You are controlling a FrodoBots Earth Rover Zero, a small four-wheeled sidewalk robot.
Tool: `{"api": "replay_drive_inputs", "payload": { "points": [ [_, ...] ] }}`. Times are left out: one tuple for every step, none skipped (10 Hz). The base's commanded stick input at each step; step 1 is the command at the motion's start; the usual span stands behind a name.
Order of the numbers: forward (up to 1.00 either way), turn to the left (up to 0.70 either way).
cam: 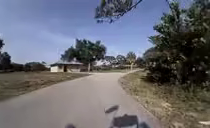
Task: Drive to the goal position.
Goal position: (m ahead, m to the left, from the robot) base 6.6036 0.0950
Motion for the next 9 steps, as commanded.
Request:
{"api": "replay_drive_inputs", "payload": {
  "points": [
    [1.00,0.28],
    [1.00,0.36],
    [1.00,0.29],
    [1.00,0.18],
    [1.00,0.02],
    [1.00,0.02],
    [1.00,0.02],
    [1.00,0.02],
    [1.00,0.02]
  ]
}}
